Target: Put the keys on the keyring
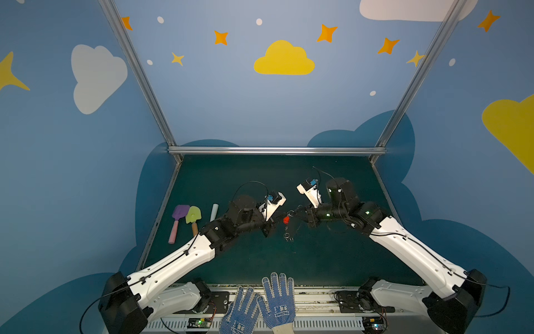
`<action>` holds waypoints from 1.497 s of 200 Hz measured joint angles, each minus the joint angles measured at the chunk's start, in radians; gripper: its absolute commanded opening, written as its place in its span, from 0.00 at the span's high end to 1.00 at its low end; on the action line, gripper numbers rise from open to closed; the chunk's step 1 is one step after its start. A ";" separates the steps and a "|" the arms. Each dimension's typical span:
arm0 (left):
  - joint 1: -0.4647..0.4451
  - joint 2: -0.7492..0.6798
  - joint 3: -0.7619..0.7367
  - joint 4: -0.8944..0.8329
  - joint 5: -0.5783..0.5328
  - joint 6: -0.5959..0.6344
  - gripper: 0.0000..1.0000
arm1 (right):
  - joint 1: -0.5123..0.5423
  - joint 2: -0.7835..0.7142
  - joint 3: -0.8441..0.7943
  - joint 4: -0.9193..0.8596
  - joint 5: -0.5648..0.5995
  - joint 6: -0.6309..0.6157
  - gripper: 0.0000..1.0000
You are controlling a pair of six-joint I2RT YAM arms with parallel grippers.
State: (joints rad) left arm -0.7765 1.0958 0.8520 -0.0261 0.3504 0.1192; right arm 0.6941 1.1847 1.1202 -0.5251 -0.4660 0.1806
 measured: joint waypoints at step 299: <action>0.013 0.012 -0.228 0.186 -0.068 -0.330 0.36 | -0.013 0.051 0.075 -0.056 0.153 -0.004 1.00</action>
State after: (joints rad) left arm -0.7639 1.1076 0.6239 0.1600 0.2829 -0.2108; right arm 0.6811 1.2358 1.1954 -0.5816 -0.3130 0.1764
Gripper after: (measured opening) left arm 0.634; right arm 0.052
